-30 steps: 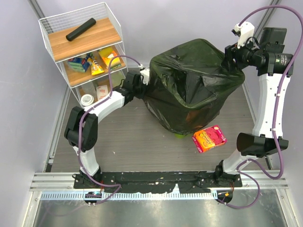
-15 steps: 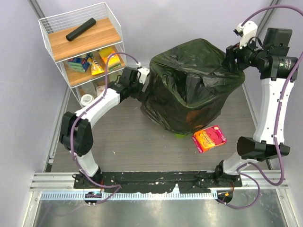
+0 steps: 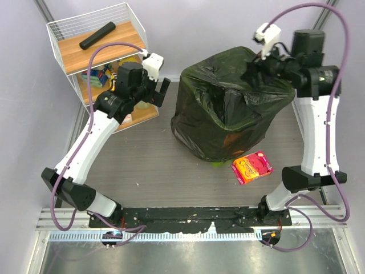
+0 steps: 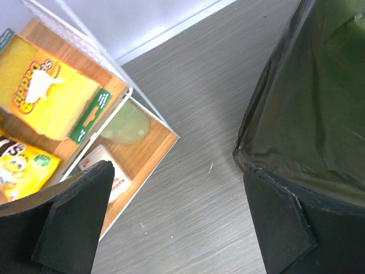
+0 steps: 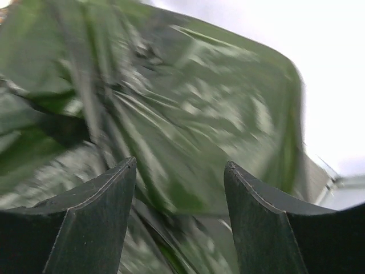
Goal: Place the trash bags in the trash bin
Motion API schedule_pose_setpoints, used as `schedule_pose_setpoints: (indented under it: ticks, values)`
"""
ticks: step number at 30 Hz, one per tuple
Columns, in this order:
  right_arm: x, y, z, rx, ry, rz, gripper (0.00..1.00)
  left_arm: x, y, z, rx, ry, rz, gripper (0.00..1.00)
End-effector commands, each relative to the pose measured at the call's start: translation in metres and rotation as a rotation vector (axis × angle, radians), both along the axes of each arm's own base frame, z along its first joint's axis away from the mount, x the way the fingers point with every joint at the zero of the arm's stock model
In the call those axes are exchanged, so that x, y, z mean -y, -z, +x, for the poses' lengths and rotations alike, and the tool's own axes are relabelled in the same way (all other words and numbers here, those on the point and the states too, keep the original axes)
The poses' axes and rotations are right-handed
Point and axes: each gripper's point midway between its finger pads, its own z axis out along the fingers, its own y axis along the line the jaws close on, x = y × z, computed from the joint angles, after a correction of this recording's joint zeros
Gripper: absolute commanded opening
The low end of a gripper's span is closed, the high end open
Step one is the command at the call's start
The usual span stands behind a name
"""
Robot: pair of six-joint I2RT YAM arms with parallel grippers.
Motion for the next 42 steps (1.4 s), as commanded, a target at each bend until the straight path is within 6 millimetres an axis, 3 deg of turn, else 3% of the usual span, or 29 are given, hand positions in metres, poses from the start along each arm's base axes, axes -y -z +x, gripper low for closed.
schedule_pose_setpoints:
  ticks: [1,8,15,27,31,34,42]
  values:
    - [-0.033,0.005,0.007,-0.023,-0.044,-0.015,0.67,-0.022,-0.011,-0.011,0.006,-0.056,0.029,1.0]
    - [-0.056,0.073,0.024,-0.197,-0.081,-0.088,0.66,-0.036,-0.03,-0.027,0.046,-0.073,0.012,1.0]
    - [-0.062,0.136,0.028,-0.358,-0.092,-0.202,0.64,-0.044,-0.028,-0.035,0.062,-0.078,0.028,1.0]
    - [-0.059,0.201,0.024,-0.475,-0.088,-0.293,0.64,-0.045,-0.005,-0.04,0.04,-0.062,0.039,1.0]
    - [-0.058,0.209,0.022,-0.486,-0.086,-0.303,0.66,-0.044,0.003,-0.04,0.031,-0.057,0.042,1.0]
    - [-0.059,0.201,0.02,-0.474,-0.09,-0.297,0.69,-0.042,0.008,-0.04,0.02,-0.049,0.04,1.0]
    - [-0.061,0.132,0.013,-0.351,-0.091,-0.238,0.74,-0.044,0.007,-0.042,0.026,-0.05,0.046,1.0]
